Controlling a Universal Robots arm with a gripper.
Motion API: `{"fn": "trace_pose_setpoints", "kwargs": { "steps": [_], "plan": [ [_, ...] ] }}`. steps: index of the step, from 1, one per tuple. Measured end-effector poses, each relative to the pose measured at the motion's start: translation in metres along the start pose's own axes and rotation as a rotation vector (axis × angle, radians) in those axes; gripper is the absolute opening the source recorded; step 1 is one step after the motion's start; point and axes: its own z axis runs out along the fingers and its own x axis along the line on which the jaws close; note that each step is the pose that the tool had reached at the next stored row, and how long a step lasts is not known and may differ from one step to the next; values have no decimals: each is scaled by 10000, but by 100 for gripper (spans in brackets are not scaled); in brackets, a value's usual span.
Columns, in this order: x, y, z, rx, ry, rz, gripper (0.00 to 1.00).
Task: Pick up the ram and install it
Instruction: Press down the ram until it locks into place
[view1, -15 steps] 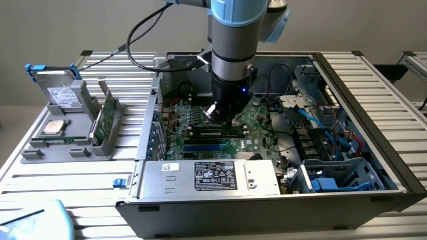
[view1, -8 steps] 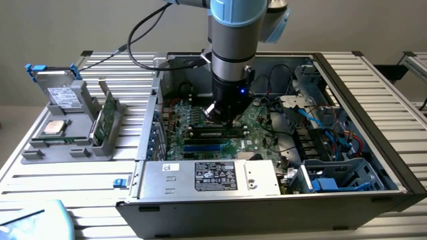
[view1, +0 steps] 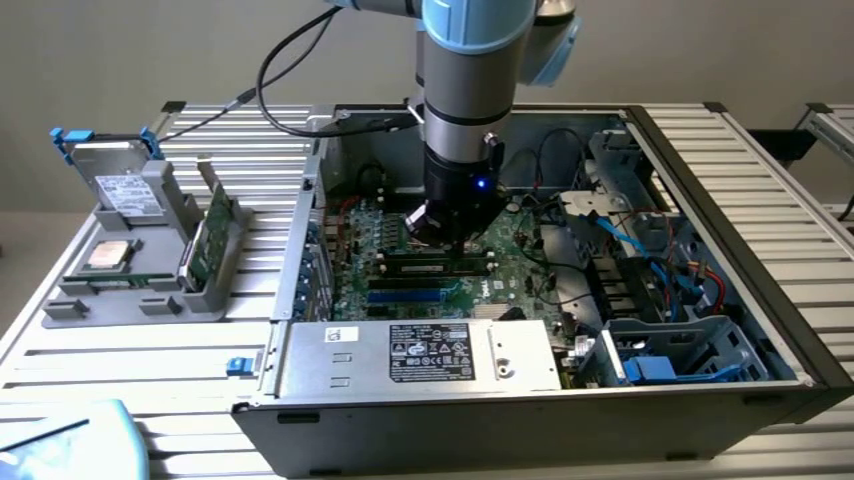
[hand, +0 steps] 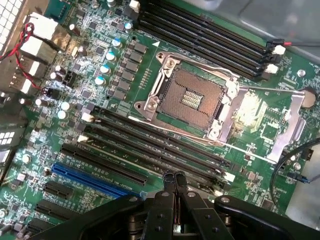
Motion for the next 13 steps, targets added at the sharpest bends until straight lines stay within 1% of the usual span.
{"fn": "trace_pose_setpoints", "kwargs": {
  "steps": [3, 5, 7, 13],
  "plan": [
    [0, 0, 0, -13, 60, 354, 11],
    [1, 0, 0, -13, 67, 600, 11],
    [0, 0, 1, -10, 59, 864, 11],
    [1, 0, 2, 3, 7, 1684, 11]
  ]
}}
